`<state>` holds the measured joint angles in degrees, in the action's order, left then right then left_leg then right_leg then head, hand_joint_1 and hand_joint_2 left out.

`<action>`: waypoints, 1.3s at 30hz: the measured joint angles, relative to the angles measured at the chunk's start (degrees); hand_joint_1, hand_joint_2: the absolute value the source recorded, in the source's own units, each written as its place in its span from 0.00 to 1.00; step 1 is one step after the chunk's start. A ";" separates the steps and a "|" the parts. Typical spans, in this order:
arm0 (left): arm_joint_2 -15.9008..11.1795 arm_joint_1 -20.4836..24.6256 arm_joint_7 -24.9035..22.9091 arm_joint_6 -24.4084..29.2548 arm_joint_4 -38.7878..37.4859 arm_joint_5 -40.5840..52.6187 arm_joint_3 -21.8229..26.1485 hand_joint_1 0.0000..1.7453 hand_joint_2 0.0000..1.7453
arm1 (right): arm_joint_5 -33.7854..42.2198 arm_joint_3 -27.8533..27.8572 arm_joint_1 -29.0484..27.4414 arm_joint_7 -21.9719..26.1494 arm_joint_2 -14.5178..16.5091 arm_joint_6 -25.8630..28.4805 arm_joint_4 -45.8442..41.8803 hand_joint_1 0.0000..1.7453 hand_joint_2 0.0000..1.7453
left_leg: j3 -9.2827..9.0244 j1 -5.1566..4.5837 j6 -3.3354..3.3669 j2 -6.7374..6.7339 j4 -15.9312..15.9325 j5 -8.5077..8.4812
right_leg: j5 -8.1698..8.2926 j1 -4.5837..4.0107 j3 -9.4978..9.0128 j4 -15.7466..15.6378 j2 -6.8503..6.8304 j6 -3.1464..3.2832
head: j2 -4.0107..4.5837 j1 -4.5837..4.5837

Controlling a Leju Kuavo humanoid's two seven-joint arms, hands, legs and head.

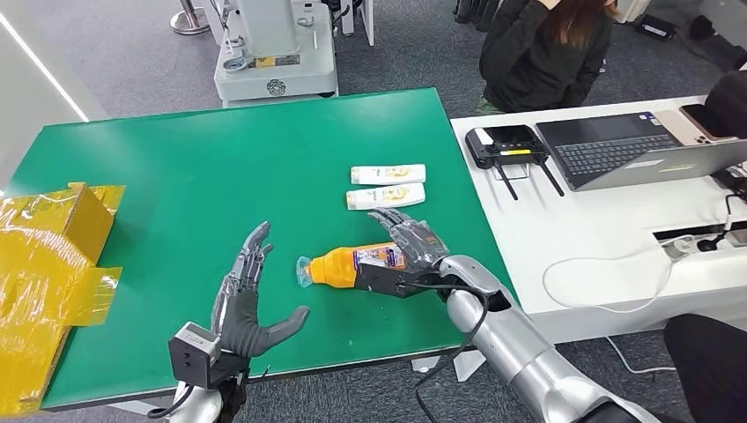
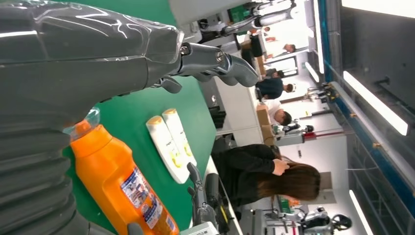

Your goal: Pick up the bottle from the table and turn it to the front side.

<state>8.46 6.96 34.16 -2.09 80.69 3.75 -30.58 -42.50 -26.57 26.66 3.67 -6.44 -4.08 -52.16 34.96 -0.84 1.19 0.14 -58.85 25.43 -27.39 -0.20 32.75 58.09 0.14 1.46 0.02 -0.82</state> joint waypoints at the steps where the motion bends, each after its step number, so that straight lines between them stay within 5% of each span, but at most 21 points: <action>1: 0.01 0.04 -0.23 -0.50 -0.08 -0.15 0.00 0.00 1.00 | 0.08 -0.34 0.46 0.03 -0.16 -0.74 0.81 0.00 1.00 | 0.00 0.00 0.00 0.00 0.00 0.00 | 0.00 0.00 0.00 0.00 0.00 0.00 | 0.00 0.00; 16: 0.55 1.87 -1.80 -9.49 -2.92 -7.09 0.26 0.00 1.00 | -3.94 -5.41 6.08 -2.32 -1.14 -3.31 13.03 0.00 1.00 | -0.03 0.00 0.00 0.01 0.00 0.00 | 0.00 0.00 -0.02 0.00 0.00 0.00 | 0.00 0.00; 20: 0.77 1.91 -3.44 -12.84 -3.67 -10.96 1.12 0.00 1.00 | -5.44 -6.85 7.77 -4.25 -1.14 -5.25 15.18 0.97 1.00 | -0.07 0.01 0.00 -0.02 0.00 0.00 | 0.00 0.00 -0.05 0.00 0.02 0.00 | 0.00 0.01; 21: 0.87 1.94 -3.87 -13.45 -3.83 -11.93 1.41 0.00 1.00 | -5.54 -7.13 8.13 -4.49 -1.14 -5.63 15.63 1.00 1.00 | -0.08 0.01 0.00 -0.03 0.00 0.00 | 0.00 0.00 -0.07 -0.01 0.02 0.00 | 0.00 0.01; 39: 1.51 1.12 -7.74 -19.52 -5.46 -21.23 6.22 0.00 1.00 | -6.20 -8.62 9.80 -3.72 -0.90 -5.46 18.25 1.00 1.00 | -0.18 0.00 0.05 0.02 -0.02 -0.03 | 0.04 0.00 -0.22 -0.02 -0.03 -0.06 | 0.00 0.00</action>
<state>9.98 8.08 26.41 -21.61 75.23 -17.48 -24.35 -48.70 -35.18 36.45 -0.05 -7.34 -9.55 -33.91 34.78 -0.85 1.24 0.16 -58.87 25.40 -27.35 -0.20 32.54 58.08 0.11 1.41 0.02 -0.82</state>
